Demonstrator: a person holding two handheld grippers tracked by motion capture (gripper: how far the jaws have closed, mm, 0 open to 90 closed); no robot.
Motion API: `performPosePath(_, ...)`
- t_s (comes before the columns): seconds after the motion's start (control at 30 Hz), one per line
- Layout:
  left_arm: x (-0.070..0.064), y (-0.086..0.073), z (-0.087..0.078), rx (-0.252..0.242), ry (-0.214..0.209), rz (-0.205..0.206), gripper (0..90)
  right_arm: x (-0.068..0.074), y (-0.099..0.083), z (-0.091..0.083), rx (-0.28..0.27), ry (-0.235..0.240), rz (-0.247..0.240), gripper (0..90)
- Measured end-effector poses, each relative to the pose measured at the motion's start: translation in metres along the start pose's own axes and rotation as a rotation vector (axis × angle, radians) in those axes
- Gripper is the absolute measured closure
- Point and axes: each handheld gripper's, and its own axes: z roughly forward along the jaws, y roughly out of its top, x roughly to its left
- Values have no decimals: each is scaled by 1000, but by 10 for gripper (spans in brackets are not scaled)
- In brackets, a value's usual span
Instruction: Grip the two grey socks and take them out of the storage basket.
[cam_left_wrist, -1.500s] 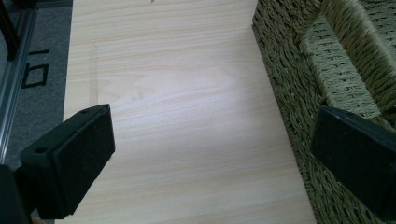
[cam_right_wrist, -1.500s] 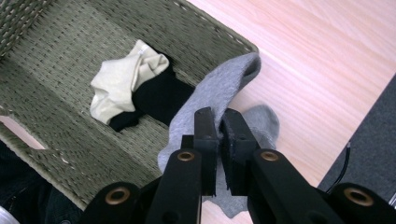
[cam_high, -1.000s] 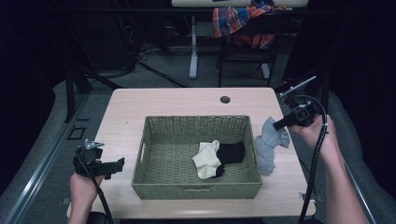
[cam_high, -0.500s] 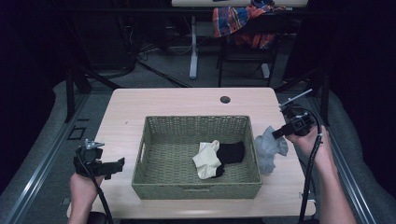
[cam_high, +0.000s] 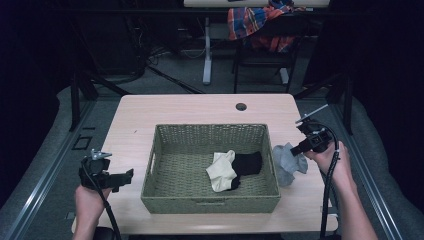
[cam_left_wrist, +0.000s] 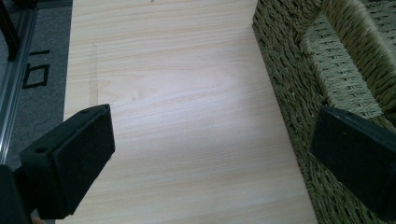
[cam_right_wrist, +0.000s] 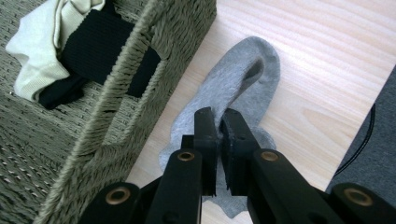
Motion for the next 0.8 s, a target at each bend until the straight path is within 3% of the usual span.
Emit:
performPosePath(0.13, 0, 0, 0, 0, -1, -1, 2, -1, -2, 9, 13, -9, 10, 861)
performPosePath(0.27, 0, 0, 0, 1, -2, 1, 2, -4, -5, 23, 23, -22, 50, 861)
performPosePath(0.3, 0, 0, 0, 1, -2, 2, 2, -8, -5, 26, 55, -14, 40, 861)
performPosePath(0.37, 0, 0, 0, 2, -1, 3, 3, -10, -6, 32, 68, -15, 43, 860)
performPosePath(0.47, 0, 0, 0, 2, -2, 2, 2, -11, -8, 41, 55, -15, 64, 860)
performPosePath(0.53, 0, 0, 0, 2, -4, 3, 2, -14, -7, 46, 78, -13, 52, 858)
performPosePath(0.57, 0, 0, 0, 3, -4, 3, 2, -15, -9, 50, 64, -16, 68, 853)
performPosePath(0.6, 0, 0, 0, 3, -4, 3, 2, -17, -8, 51, 86, -20, 65, 846)
performPosePath(0.67, 0, 0, 0, 6, -6, 4, 2, -19, -10, 58, 73, -11, 90, 839)
performPosePath(0.8, -1, 0, 0, 0, -6, 5, 2, -24, -13, 70, 95, -7, 108, 817)
